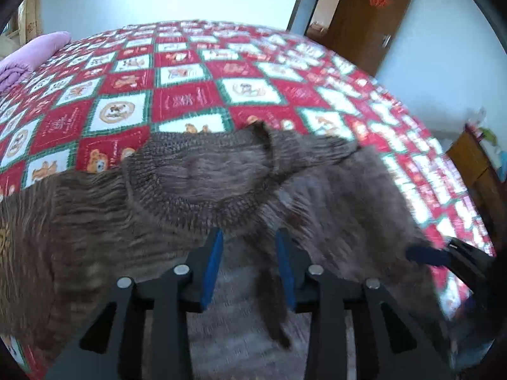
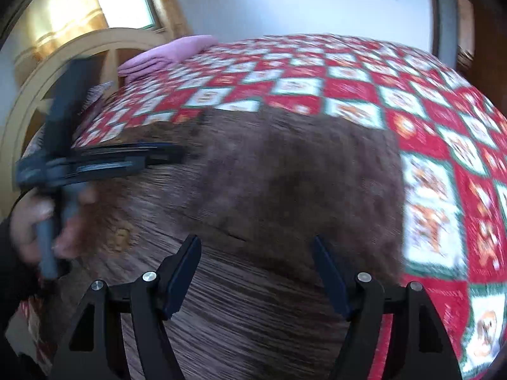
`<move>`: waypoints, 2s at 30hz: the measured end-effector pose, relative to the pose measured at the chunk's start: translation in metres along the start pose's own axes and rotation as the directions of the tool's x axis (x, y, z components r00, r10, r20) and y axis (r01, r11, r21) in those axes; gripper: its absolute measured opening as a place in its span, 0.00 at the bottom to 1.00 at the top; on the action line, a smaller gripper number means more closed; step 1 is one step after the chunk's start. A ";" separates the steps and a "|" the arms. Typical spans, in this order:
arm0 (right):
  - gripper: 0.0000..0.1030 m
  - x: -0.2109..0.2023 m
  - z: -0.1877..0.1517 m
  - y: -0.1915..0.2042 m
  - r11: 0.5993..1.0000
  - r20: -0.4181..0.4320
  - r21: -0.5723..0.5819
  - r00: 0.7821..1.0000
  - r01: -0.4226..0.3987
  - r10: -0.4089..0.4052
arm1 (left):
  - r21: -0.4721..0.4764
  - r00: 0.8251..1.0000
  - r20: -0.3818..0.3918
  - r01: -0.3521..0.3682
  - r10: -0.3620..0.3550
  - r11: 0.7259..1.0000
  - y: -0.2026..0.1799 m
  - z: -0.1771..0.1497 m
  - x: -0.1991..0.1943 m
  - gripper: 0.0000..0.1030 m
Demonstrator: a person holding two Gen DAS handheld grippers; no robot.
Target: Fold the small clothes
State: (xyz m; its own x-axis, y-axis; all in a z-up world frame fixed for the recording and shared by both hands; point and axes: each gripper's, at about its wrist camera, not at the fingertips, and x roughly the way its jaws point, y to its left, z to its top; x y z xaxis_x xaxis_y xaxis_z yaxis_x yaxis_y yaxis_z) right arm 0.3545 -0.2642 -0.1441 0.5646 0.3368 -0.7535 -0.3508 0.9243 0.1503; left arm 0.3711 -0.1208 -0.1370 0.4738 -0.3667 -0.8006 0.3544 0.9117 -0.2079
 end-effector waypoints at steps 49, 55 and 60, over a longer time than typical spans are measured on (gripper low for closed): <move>0.84 0.063 -0.006 0.088 0.967 -0.031 -0.174 0.980 0.187 -0.195 | -0.711 0.969 0.122 -0.067 0.216 0.700 0.279 -0.169 -0.170 0.75; 0.85 0.061 -0.012 0.092 0.962 -0.010 -0.182 0.978 0.202 -0.208 | -0.758 0.958 0.207 0.029 0.197 0.651 0.288 -0.159 -0.161 0.75; 0.85 0.063 -0.010 0.090 0.967 -0.003 -0.171 0.981 0.191 -0.194 | -0.783 0.937 0.234 0.024 0.259 0.621 0.308 -0.151 -0.152 0.71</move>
State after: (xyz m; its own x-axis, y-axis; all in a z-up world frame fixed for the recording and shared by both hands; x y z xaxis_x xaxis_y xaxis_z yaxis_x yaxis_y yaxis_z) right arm 0.3512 -0.1617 -0.1840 0.6196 0.1500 -0.7704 -0.3587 0.9272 -0.1079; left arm 0.2865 0.2436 -0.1644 0.7244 -0.1509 -0.6727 -0.3998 0.7029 -0.5883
